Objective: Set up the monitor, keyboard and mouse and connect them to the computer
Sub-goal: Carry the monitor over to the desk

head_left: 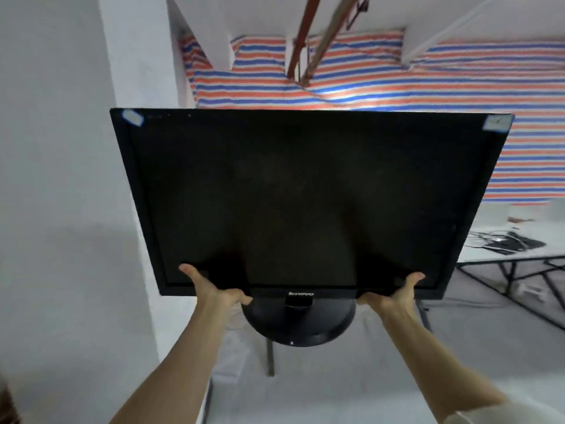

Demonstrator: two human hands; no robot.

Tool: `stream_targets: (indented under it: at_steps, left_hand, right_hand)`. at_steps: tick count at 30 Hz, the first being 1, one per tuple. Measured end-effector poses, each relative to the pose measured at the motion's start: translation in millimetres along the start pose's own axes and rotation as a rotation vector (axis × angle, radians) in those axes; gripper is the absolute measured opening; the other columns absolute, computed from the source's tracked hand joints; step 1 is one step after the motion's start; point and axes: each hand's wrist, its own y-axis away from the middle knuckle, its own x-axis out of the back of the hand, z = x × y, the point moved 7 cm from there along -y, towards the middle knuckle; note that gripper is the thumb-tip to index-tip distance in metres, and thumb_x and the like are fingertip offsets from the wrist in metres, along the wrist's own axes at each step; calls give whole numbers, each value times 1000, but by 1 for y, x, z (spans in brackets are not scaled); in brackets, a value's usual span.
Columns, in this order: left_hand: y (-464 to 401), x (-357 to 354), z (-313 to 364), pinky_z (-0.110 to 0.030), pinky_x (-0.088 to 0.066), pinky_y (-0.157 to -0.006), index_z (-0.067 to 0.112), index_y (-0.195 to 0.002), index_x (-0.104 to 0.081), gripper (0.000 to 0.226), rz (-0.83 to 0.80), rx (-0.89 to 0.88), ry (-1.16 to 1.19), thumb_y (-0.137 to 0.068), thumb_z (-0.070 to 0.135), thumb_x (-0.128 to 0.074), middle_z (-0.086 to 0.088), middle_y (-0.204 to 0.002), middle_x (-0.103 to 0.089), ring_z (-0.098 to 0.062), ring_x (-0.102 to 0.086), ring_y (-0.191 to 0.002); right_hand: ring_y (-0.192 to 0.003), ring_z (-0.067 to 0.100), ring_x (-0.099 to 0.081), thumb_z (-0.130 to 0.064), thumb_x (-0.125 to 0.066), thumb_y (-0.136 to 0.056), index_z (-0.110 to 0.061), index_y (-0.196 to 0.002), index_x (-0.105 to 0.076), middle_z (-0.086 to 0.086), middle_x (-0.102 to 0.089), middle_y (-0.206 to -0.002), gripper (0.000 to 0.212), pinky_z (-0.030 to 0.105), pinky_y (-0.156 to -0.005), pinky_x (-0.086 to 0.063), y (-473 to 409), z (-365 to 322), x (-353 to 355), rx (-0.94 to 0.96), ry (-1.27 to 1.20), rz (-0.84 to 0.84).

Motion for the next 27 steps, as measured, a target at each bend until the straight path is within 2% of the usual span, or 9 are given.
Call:
stream_targets:
  at_steps: [3, 6, 8, 11, 15, 18, 21, 23, 27]
  left_hand:
    - [-43, -46, -71, -69, 8, -106, 33, -148, -25, 115, -46, 128, -48, -53, 98, -31, -7, -157, -17, -39, -2, -143]
    - [-68, -88, -130, -67, 8, -108, 32, -148, -23, 106, -83, 220, -76, -63, 94, -24, -8, -157, -17, -39, -3, -143]
    - [-97, -111, -174, -67, 7, -108, 32, -148, -24, 107, -109, 301, -87, -62, 94, -23, -8, -157, -18, -40, -4, -143]
    - [-144, -146, -237, -69, 4, -107, 33, -146, -30, 117, -184, 431, -83, -49, 99, -28, -7, -155, -22, -40, -7, -143]
    - [-197, -206, -314, -69, 4, -107, 32, -147, -28, 116, -285, 545, -144, -51, 98, -28, -7, -156, -19, -39, -5, -143]
    - [-237, -246, -365, -70, -4, -107, 33, -146, -29, 113, -345, 616, -224, -55, 98, -23, -11, -155, -22, -41, -12, -142]
    - [-263, -270, -406, -62, -21, -107, 26, -148, -25, 101, -318, 621, -386, -70, 90, -20, -19, -150, -30, -44, -25, -137]
    - [-274, -292, -434, -56, -22, -107, 22, -149, -22, 94, -331, 680, -402, -78, 83, -25, -16, -154, -22, -41, -19, -140]
    - [-301, -324, -481, -65, -8, -110, 29, -145, -32, 119, -306, 871, -214, -49, 99, -33, -8, -153, -26, -40, -15, -141]
  right_hand:
    - [-123, 41, -44, -86, -39, -68, -27, -138, -45, 9, -47, -139, 91, 59, -99, -39, -18, -69, 21, 113, -43, 38]
    - [-132, 39, -35, -84, -34, -73, -26, -141, -40, 7, -42, -142, 89, 56, -102, -33, -24, -124, 34, 233, -50, 93]
    - [-137, 39, -26, -83, -33, -74, -25, -143, -34, 9, -33, -148, 90, 57, -103, -28, -33, -158, 42, 296, -53, 147]
    - [-134, 39, -29, -83, -34, -75, -25, -142, -35, 11, -37, -144, 88, 57, -96, -29, -55, -205, 54, 375, -54, 202]
    - [-134, 37, -29, -80, -37, -76, -25, -140, -38, 8, -38, -144, 84, 57, -104, -24, -94, -265, 66, 517, -76, 256]
    - [-133, 37, -31, -81, -37, -75, -27, -139, -40, 6, -40, -142, 83, 57, -99, -27, -127, -308, 71, 605, -79, 260]
    - [-135, 38, -29, -81, -38, -75, -27, -139, -40, 7, -37, -146, 83, 59, -105, -23, -149, -343, 71, 674, -97, 277]
    - [-136, 37, -28, -79, -37, -78, -25, -139, -40, 7, -37, -146, 82, 57, -109, -19, -163, -366, 74, 726, -104, 321]
    - [-137, 39, -25, -79, -37, -78, -24, -140, -40, 8, -35, -147, 82, 59, -109, -16, -192, -400, 85, 765, -114, 382]
